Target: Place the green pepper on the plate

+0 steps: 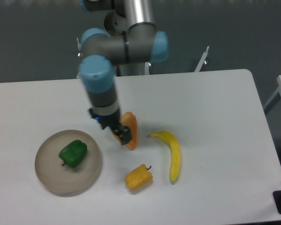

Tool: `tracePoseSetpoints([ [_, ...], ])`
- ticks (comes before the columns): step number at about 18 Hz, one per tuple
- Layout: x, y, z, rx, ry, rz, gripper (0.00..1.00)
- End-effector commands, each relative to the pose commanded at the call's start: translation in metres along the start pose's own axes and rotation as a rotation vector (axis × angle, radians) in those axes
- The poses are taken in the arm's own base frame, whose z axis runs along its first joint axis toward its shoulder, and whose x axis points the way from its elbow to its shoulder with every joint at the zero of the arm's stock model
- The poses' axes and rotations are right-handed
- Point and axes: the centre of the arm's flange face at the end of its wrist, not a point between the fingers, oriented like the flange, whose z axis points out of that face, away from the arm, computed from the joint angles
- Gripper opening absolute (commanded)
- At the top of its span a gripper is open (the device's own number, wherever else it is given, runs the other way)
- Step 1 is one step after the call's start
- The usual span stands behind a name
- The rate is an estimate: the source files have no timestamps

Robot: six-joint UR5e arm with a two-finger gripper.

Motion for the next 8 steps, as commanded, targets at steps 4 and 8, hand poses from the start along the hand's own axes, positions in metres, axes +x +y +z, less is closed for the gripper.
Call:
tracePoseSetpoints([
  [4,-0.037,0.038,-0.003,-0.004,-0.02,0.038,0.95],
  [8,-0.051,0.046,-0.009,0.0,-0.04,0.044,0.96],
])
